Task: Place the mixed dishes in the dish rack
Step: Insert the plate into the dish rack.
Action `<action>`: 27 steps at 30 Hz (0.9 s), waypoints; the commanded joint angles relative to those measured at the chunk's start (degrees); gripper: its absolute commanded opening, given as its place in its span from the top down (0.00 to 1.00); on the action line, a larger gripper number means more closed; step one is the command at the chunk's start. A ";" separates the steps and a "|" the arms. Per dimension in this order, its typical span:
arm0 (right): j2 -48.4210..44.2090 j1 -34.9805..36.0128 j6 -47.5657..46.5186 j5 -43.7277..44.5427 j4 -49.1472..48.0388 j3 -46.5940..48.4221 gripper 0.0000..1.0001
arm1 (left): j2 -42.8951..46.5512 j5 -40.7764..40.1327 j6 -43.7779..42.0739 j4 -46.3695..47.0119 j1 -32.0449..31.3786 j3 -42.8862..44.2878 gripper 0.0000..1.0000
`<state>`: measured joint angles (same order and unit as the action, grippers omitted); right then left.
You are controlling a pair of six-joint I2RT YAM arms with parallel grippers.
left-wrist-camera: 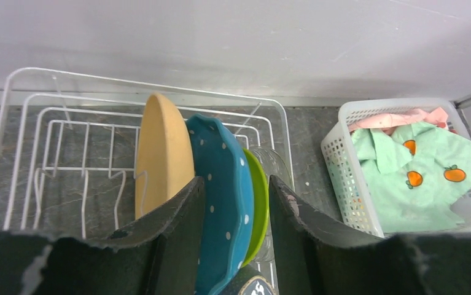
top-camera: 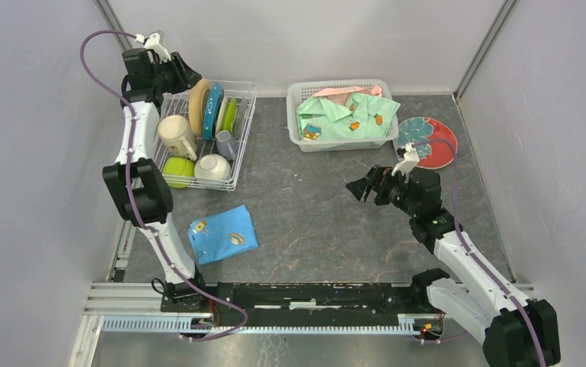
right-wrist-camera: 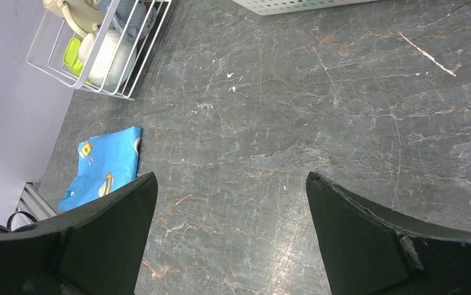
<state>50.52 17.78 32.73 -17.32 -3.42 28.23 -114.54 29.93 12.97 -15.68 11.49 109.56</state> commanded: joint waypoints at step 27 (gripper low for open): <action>1.92 0.47 0.04 -0.86 -3.33 0.07 0.02 | -5.34 -2.94 -8.94 -2.18 -1.11 -1.36 0.76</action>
<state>51.94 18.00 32.84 -17.63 -4.19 28.23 -119.63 26.00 7.40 -17.74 10.55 107.50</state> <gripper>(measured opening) 0.979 0.194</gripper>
